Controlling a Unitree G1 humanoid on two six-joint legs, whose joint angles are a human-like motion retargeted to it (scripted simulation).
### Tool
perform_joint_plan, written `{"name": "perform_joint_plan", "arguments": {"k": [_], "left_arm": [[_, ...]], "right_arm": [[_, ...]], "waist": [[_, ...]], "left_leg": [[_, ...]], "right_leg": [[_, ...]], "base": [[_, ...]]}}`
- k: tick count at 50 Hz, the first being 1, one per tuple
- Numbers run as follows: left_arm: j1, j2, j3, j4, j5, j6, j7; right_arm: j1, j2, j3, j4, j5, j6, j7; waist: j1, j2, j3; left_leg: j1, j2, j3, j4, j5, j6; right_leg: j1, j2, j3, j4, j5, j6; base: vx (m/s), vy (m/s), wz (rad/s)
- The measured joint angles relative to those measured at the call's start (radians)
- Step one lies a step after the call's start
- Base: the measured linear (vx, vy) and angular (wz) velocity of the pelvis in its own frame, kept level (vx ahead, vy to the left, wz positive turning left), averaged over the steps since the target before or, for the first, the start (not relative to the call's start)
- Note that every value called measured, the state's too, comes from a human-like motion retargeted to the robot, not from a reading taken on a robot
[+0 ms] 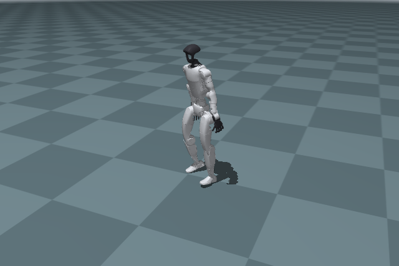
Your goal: In place motions
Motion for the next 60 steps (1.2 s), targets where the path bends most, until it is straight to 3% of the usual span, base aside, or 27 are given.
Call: {"name": "perform_joint_plan", "arguments": {"k": [5,7,11,14,20,27,34,40,45,50,53,60], "left_arm": [[0.016,-0.041,0.102,0.115,-0.069,0.054,-0.06],[0.032,-0.047,0.127,0.152,-0.092,0.047,-0.068],[0.052,-0.074,0.162,0.219,-0.122,0.054,-0.043],[0.07,-0.118,0.167,0.238,-0.156,0.046,-0.01],[0.116,-0.172,0.205,0.225,-0.142,-0.004,-0.012],[0.103,-0.15,0.165,0.227,-0.092,0.034,0.057],[0.085,-0.133,0.176,0.165,-0.106,0.028,0.002],[0.065,-0.137,0.174,0.164,-0.131,0.024,0.013],[0.058,-0.142,0.157,0.176,-0.11,0.012,0.007],[0.059,-0.147,0.15,0.193,-0.098,0.007,0.024],[0.061,-0.148,0.155,0.203,-0.099,0.008,0.023],[0.072,-0.143,0.173,0.221,-0.108,0.011,0.026]], "right_arm": [[-0.025,-0.049,-0.009,0.063,0.0,0.005,-0.004],[-0.032,-0.069,-0.018,0.064,-0.01,0.011,0.0],[-0.065,-0.108,-0.081,0.012,-0.038,0.04,0.021],[-0.097,-0.139,-0.136,-0.104,-0.04,0.043,0.033],[-0.237,-0.202,-0.127,-0.448,-0.09,0.097,0.069],[-0.384,-0.34,-0.144,-0.792,-0.023,0.12,0.058],[-0.499,-0.5,-0.087,-1.052,0.019,0.099,-0.125],[-0.602,-0.61,-0.063,-1.22,-0.183,0.22,-0.436],[-0.678,-0.654,-0.051,-1.332,-0.264,0.254,-0.554],[-0.734,-0.656,-0.031,-1.426,-0.235,0.21,-0.609],[-0.741,-0.676,-0.015,-1.474,-0.239,0.139,-0.651],[-0.705,-0.787,0.008,-1.624,-0.565,-0.037,-0.77]], "waist": [[-0.05,-0.045,-0.025],[-0.05,-0.061,-0.051],[-0.003,-0.12,-0.136],[0.026,-0.116,-0.148],[-0.052,-0.108,-0.184],[-0.04,-0.121,-0.219],[-0.034,-0.14,-0.239],[-0.029,-0.149,-0.254],[-0.028,-0.153,-0.257],[-0.026,-0.154,-0.26],[-0.026,-0.153,-0.261],[-0.023,-0.145,-0.259]], "left_leg": [[0.016,-0.058,-0.01,-0.03,0.011,0.01],[0.026,-0.074,-0.015,-0.044,0.012,0.013],[0.011,-0.131,-0.002,-0.062,0.013,0.023],[0.018,-0.124,-0.005,-0.06,0.011,0.021],[0.015,-0.125,-0.015,-0.066,0.005,0.022],[0.02,-0.125,-0.026,-0.077,0.01,0.011],[0.018,-0.115,-0.036,-0.073,0.017,0.005],[0.02,-0.105,-0.033,-0.073,0.014,0.002],[0.03,-0.099,-0.027,-0.075,0.008,0.002],[0.036,-0.096,-0.024,-0.081,0.009,0.002],[0.038,-0.095,-0.024,-0.083,0.009,0.001],[0.041,-0.095,-0.022,-0.088,0.005,0.002]], "right_leg": [[0.023,0.052,0.07,-0.135,-0.043,0.059],[0.038,0.069,0.061,-0.189,-0.101,-0.026],[0.031,0.034,0.031,-0.245,-0.08,-0.004],[0.04,0.012,0.014,-0.268,-0.04,0.046],[0.072,0.041,-0.02,-0.346,-0.024,0.025],[0.087,0.046,-0.05,-0.37,-0.022,0.021],[0.101,0.05,-0.078,-0.375,-0.021,0.013],[0.105,0.058,-0.08,-0.375,-0.024,0.01],[0.109,0.067,-0.073,-0.376,-0.025,0.007],[0.111,0.071,-0.069,-0.376,-0.026,0.007],[0.111,0.072,-0.069,-0.376,-0.027,0.007],[0.106,0.073,-0.061,-0.372,-0.029,0.007]], "base": [[0.0,0.03,0.13],[0.16,-0.07,0.09],[0.18,-0.08,-0.1],[0.12,-0.05,0.06],[0.08,-0.07,0.19],[0.11,-0.09,0.2],[0.08,-0.08,0.18],[0.03,-0.07,0.01],[0.01,-0.05,-0.07],[0.0,0.0,0.0],[0.0,0.0,0.0],[0.0,0.0,0.0]]}}
